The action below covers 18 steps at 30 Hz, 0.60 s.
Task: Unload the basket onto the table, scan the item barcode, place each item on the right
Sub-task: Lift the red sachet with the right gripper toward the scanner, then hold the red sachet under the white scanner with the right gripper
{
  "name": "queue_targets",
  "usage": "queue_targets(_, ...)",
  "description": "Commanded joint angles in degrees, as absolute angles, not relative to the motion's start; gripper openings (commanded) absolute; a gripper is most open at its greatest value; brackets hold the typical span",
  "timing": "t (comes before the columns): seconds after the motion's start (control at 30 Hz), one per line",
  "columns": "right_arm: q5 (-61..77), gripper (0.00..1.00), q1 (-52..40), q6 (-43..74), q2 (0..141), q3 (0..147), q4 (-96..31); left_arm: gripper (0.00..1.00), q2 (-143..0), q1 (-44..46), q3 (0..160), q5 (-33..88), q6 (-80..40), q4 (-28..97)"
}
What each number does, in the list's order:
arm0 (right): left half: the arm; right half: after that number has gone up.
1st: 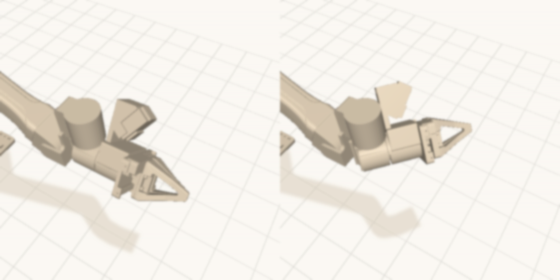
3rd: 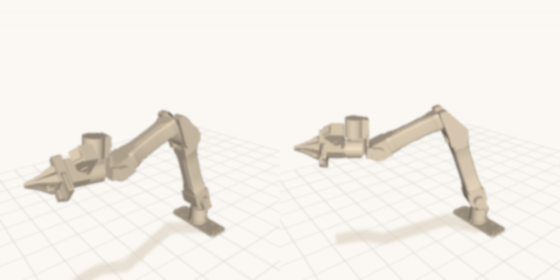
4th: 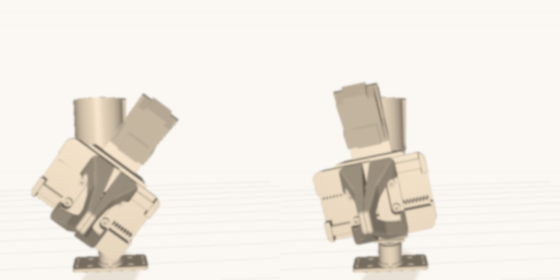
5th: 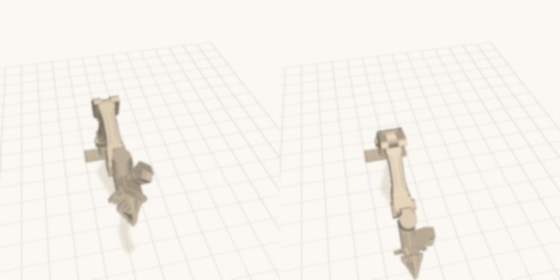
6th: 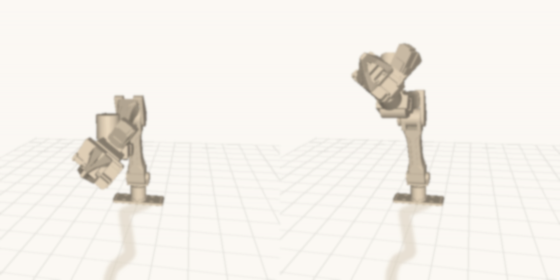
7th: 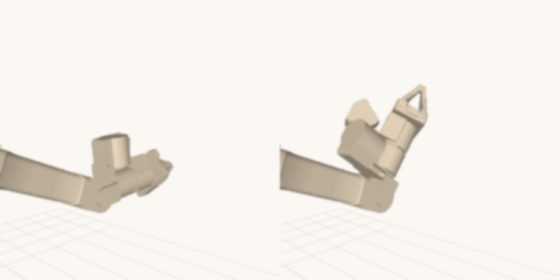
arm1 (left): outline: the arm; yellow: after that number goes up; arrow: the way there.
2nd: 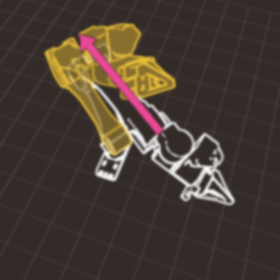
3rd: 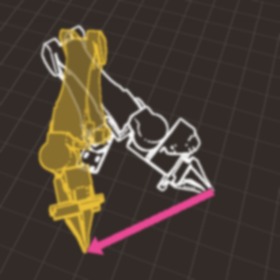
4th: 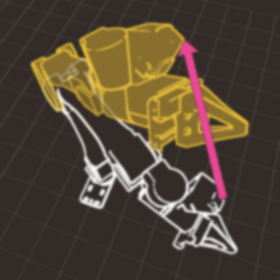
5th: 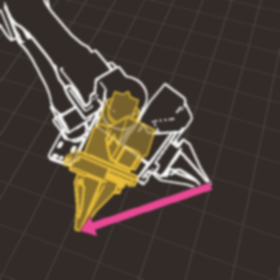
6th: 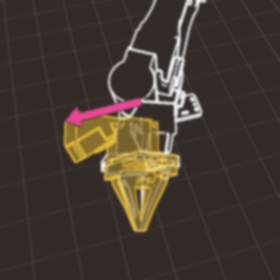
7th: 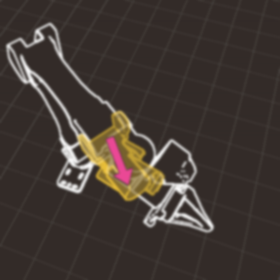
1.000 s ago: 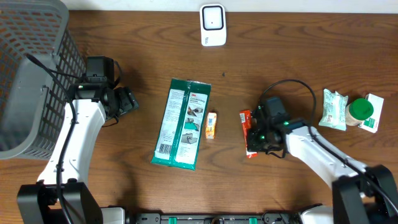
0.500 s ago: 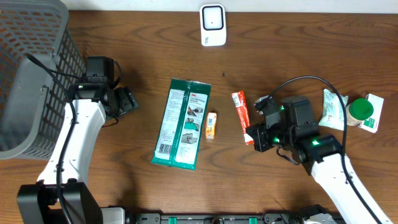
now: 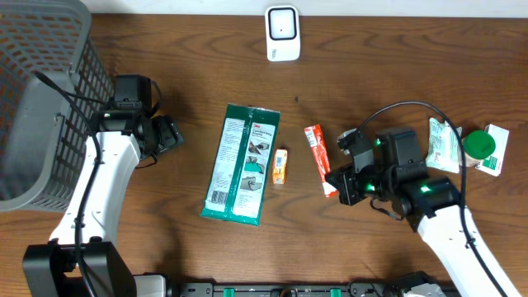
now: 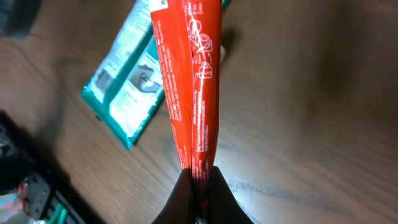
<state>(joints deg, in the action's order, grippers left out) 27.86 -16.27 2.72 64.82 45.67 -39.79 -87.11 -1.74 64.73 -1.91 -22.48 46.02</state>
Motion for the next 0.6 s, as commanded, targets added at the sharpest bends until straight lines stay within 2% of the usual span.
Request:
queue_targets(0.0,29.93,0.01,-15.73,-0.84,65.28,50.83,-42.98,0.89,-86.96,-1.91,65.01,-2.81,-22.35,46.02)
queue_targets(0.2,29.63,0.01,-15.09,-5.41,70.39,63.22,-54.3,0.89,-86.96,-1.91,65.01,-2.83,-22.35,46.02)
queue_targets(0.57,16.69,0.01,-14.68,-6.55,91.66,104.31,-71.75,0.89,-86.96,-1.91,65.01,-2.81,-22.33,46.02)
